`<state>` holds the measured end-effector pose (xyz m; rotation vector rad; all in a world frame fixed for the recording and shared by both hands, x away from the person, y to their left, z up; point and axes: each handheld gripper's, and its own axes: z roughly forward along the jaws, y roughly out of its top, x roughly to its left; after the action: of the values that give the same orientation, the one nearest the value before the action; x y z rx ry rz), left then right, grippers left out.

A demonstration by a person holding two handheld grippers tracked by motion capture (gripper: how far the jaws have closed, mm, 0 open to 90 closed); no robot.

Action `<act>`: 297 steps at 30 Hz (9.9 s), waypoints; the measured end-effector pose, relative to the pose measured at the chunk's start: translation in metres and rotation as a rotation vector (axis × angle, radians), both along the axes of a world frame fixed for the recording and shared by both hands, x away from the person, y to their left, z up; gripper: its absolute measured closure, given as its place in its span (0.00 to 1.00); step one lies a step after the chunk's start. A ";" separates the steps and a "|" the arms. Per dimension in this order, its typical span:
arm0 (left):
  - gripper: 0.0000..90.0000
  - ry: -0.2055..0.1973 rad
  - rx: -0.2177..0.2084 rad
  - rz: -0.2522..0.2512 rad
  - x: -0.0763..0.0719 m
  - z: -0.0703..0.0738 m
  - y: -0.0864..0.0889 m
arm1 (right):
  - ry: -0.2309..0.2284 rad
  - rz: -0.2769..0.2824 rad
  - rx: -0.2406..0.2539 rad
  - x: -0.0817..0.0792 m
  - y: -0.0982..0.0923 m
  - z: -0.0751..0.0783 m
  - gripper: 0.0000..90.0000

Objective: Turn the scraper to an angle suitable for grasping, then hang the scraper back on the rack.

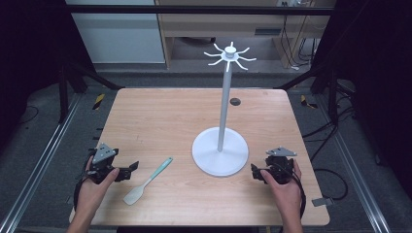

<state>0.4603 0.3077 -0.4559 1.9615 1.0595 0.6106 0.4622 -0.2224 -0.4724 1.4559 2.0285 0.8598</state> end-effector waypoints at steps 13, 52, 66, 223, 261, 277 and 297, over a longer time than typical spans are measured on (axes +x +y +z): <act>0.08 0.013 0.062 -0.031 0.009 0.008 -0.009 | 0.000 -0.005 0.006 0.002 -0.002 0.003 0.09; 0.98 0.193 0.296 -0.181 0.030 0.008 -0.072 | 0.019 -0.020 -0.009 0.005 -0.007 0.001 0.11; 1.00 0.236 0.315 -0.210 0.038 -0.008 -0.095 | 0.026 -0.021 -0.002 0.006 -0.007 0.000 0.11; 0.83 0.229 0.224 -0.287 0.024 0.084 -0.097 | 0.048 -0.018 0.000 0.007 -0.007 -0.001 0.11; 0.83 -0.083 0.091 -0.287 0.015 0.186 -0.124 | 0.047 -0.013 0.003 0.007 -0.006 -0.001 0.11; 0.83 -0.141 0.055 -0.309 0.014 0.221 -0.147 | 0.045 -0.018 0.006 0.007 -0.007 -0.001 0.11; 0.83 -0.174 -0.001 -0.308 0.021 0.246 -0.163 | 0.042 -0.016 0.012 0.008 -0.006 0.000 0.11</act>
<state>0.4814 0.1443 -0.2098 1.9780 0.6346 0.5959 0.4698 -0.2288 -0.4728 1.5069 2.0432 0.8428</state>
